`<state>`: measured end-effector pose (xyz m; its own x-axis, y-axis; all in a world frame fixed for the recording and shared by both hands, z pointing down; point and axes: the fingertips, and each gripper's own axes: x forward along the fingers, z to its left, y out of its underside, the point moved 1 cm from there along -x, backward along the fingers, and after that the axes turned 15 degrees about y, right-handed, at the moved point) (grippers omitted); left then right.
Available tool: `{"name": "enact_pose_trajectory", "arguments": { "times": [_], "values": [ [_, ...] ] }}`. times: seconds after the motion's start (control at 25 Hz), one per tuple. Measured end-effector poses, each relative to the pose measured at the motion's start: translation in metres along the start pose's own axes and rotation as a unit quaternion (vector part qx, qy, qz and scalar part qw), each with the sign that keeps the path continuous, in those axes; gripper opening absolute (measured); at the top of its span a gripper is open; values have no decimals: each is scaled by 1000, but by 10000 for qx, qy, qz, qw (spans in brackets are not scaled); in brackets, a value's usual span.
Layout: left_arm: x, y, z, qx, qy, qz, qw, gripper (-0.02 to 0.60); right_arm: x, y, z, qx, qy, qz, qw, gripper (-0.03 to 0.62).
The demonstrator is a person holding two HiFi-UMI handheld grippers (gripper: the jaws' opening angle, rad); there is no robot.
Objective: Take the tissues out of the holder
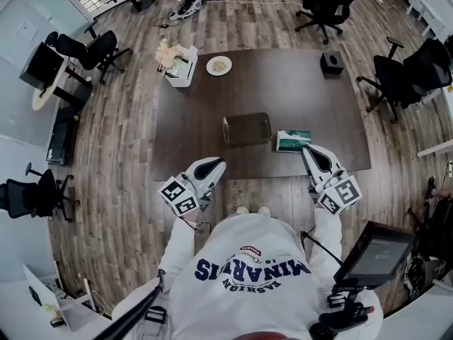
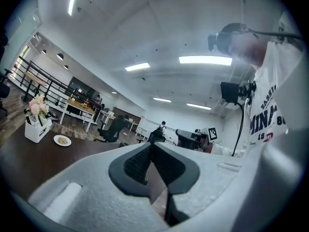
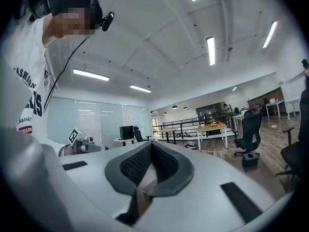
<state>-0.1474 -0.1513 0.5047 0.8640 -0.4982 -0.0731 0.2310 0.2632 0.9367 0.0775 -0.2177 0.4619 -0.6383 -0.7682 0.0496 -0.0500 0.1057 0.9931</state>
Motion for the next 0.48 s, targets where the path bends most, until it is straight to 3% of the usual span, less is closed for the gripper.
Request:
{"name": "enact_pose_trajectory", "arguments": {
  "times": [0.48],
  "values": [
    [-7, -12, -19, -23, -50, -504, 9987, 21, -1, 19, 26, -218, 102, 349, 9991, 6]
  ]
}}
